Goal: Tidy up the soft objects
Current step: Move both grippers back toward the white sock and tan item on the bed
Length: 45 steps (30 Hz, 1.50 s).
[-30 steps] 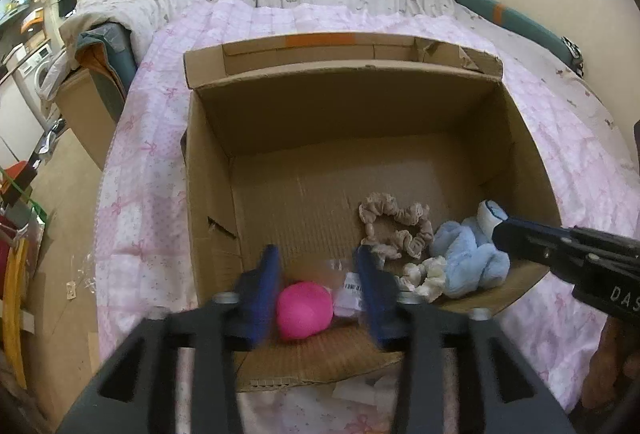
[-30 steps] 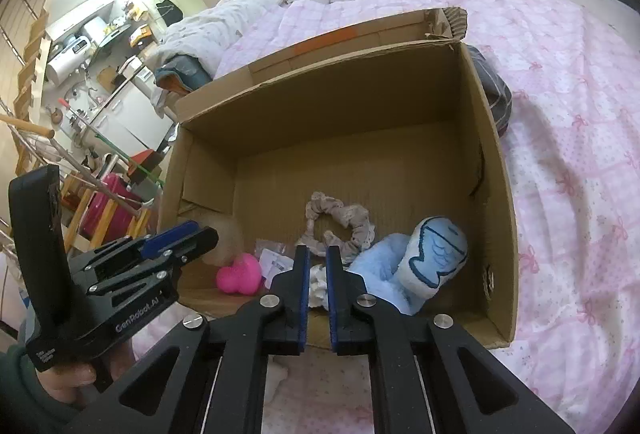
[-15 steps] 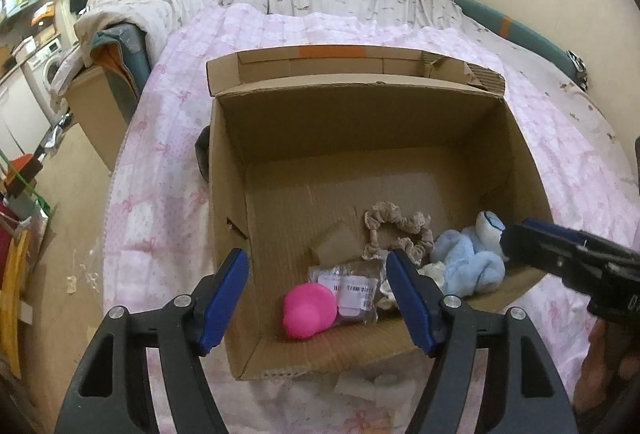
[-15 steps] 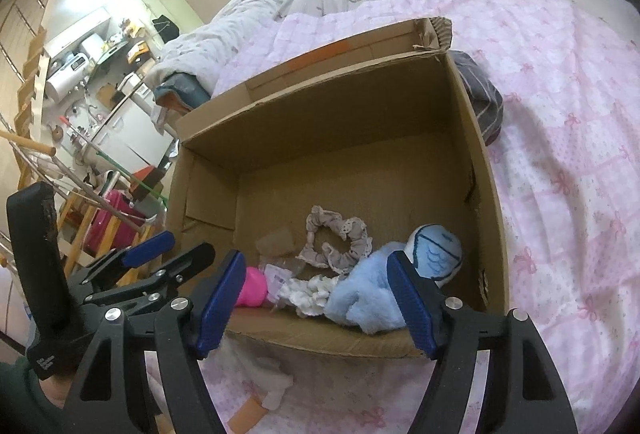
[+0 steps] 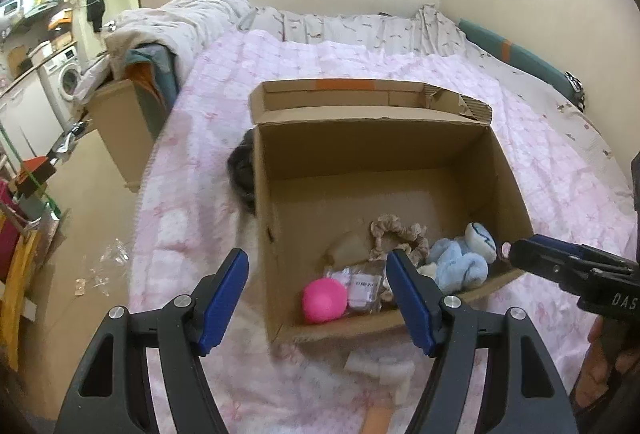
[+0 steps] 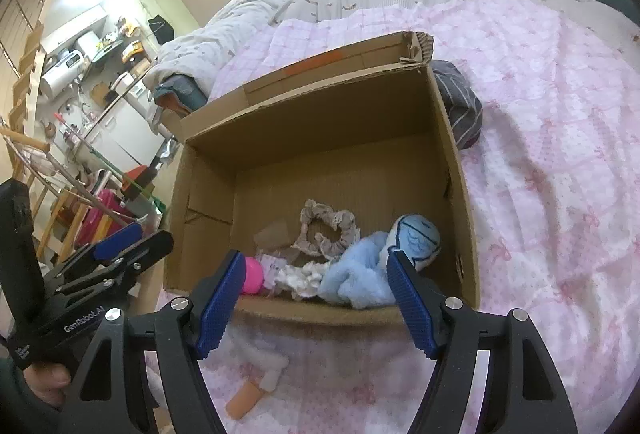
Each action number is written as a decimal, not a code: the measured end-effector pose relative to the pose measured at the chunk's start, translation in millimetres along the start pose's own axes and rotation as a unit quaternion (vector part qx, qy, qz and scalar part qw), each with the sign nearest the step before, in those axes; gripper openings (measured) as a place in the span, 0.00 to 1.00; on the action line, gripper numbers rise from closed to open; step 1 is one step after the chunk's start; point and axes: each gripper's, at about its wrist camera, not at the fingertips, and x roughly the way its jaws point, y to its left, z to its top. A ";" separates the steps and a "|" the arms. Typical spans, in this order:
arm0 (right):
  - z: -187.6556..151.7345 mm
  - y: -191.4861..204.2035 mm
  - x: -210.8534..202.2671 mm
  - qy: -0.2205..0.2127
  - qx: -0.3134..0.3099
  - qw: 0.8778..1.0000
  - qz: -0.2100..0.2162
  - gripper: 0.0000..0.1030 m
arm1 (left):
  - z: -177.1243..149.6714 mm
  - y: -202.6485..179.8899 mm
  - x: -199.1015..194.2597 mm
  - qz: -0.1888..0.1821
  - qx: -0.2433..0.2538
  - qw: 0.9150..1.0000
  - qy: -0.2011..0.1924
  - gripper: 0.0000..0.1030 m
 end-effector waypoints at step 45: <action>-72.7 2.2 -7.0 0.082 0.066 0.994 -0.021 0.75 | -105.4 12.4 32.6 -0.038 -0.060 0.971 0.229 0.62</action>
